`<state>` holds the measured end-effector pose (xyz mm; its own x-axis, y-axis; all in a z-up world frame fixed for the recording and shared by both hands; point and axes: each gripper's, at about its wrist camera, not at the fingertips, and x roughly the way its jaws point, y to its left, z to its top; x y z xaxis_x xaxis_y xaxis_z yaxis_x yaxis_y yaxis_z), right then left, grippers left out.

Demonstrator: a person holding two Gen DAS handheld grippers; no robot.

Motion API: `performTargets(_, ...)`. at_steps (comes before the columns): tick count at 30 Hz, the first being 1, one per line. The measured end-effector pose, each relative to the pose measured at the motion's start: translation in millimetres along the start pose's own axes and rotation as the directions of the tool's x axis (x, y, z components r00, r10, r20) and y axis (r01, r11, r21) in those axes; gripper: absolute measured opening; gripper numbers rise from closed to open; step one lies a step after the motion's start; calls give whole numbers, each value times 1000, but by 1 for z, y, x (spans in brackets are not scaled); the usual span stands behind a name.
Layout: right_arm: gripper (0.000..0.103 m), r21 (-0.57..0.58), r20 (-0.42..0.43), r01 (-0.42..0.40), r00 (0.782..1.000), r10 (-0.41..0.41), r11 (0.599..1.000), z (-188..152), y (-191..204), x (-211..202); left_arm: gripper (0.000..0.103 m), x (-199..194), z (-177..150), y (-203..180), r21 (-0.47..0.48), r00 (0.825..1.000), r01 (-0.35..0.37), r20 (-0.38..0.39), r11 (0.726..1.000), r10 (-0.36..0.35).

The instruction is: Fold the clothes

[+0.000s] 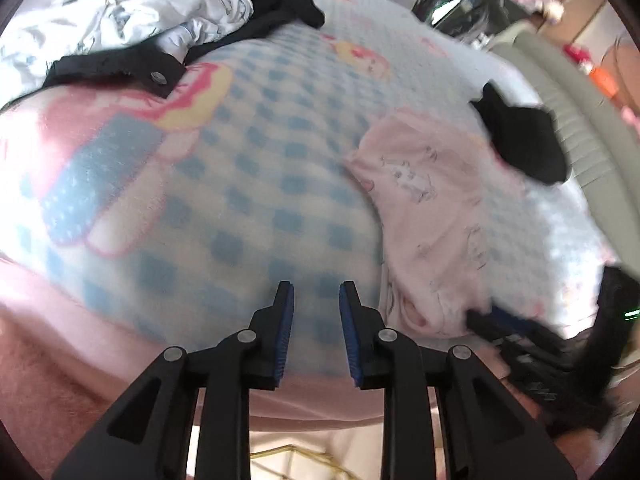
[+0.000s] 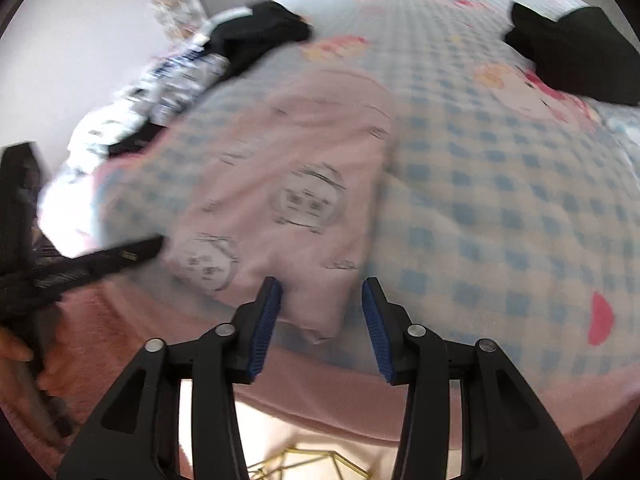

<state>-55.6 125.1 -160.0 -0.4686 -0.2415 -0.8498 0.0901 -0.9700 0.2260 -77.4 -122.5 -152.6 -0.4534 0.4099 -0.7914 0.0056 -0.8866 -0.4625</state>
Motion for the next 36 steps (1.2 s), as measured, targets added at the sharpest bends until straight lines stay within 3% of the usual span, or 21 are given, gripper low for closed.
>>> performTargets(3,44,3,34,-28,999,28,1000,-3,-2,-10,25,-4,-2,2,-13,981,194,-19,981,-194)
performTargets(7,44,-42,53,7,999,-5,999,-3,4,-18,25,0,-8,-11,81,975,219,-41,972,-216)
performTargets(11,44,-38,56,-74,995,77,997,1,6,-26,25,4,-6,-18,104,968,251,-42,962,-248)
performTargets(14,44,-69,29,-68,997,70,995,8,15,-17,27,14,0,-20,97,965,261,-54,960,-257)
performTargets(16,44,-81,21,-56,998,58,995,13,21,-10,44,20,3,-20,87,956,291,-70,953,-285)
performTargets(17,47,-87,7,-65,998,66,994,14,24,-4,47,23,5,-20,78,951,306,-76,949,-300)
performTargets(21,47,-122,-29,-40,999,37,992,14,32,15,47,36,14,-19,37,931,352,-117,935,-346)
performTargets(24,47,-127,-22,-21,1000,19,992,12,32,17,46,31,10,-25,93,920,380,-143,920,-366)
performTargets(26,45,-117,-21,-18,1000,15,993,11,29,17,38,32,4,-27,125,929,352,-166,928,-330)
performTargets(28,44,-85,-18,-35,999,34,996,12,25,14,13,34,0,-25,151,948,294,-174,944,-268)
performTargets(32,44,-26,-6,-65,998,64,998,15,19,8,10,30,-4,-21,168,959,252,-173,953,-224)
performTargets(36,44,-76,30,-38,999,40,996,17,39,-2,9,26,-8,-36,254,985,126,-150,959,-90)
